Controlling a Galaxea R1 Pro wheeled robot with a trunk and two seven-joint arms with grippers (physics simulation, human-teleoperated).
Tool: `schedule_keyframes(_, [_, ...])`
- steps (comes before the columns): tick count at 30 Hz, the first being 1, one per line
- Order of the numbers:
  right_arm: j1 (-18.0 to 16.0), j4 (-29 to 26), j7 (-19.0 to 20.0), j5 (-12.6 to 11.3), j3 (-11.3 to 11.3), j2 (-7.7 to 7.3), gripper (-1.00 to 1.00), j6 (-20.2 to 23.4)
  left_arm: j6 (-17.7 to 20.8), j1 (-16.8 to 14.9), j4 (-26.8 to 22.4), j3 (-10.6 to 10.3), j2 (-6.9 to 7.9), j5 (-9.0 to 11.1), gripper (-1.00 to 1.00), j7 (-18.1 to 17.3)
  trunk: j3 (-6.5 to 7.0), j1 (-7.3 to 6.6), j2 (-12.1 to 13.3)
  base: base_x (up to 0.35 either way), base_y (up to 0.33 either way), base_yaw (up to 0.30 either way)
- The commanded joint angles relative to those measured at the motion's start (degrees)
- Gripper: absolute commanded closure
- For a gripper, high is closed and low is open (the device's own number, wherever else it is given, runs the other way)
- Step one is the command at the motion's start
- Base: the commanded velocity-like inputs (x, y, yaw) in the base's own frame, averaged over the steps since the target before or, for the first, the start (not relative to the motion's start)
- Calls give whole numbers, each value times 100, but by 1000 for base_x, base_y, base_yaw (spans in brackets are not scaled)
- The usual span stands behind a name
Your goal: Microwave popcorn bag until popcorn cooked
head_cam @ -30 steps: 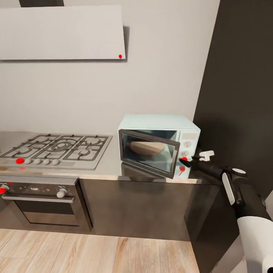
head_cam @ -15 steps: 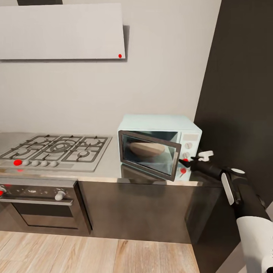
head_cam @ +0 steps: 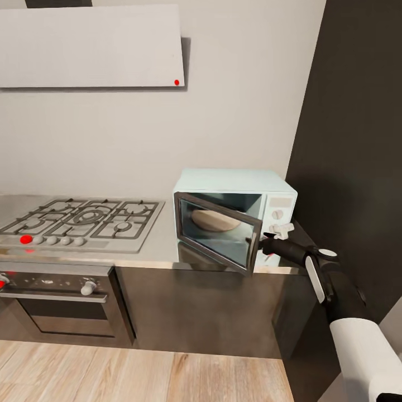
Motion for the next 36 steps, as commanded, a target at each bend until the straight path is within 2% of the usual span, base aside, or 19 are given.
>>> schedule_keyframes(1, [-4,-4,31,-17,-9,4,-100,47,-20,-4,5,14,-1,2,-100,-2,-6,0,-3,0,0,0])
schedule_keyframes(21, [5,-62,144,-85,16,41,-100,62,-19,-4,5,6,-1,29,-100,-2,-6,0,-3,-42,27,0])
schedule_keyframes(25, [5,-82,229,-85,120,46,-100,76,-20,-6,5,9,-1,24,-100,-2,-6,0,-3,-5,0,0])
schedule_keyframes(27, [11,-101,336,-85,193,46,-100,77,-18,-11,5,7,-6,27,-100,-2,-6,0,-3,-218,0,0])
schedule_keyframes(32, [30,-127,692,-85,216,47,-100,59,-17,-11,5,6,-10,28,-100,-2,-6,0,-3,-137,0,0])
schedule_keyframes(33, [36,-136,864,-85,213,47,-100,52,-21,-9,5,6,-8,28,-100,-2,-6,0,-3,-19,0,0])
schedule_keyframes(36, [39,-136,1005,-85,215,47,-100,70,-18,-8,5,6,-8,29,-100,-2,-6,0,-3,-9,0,0])
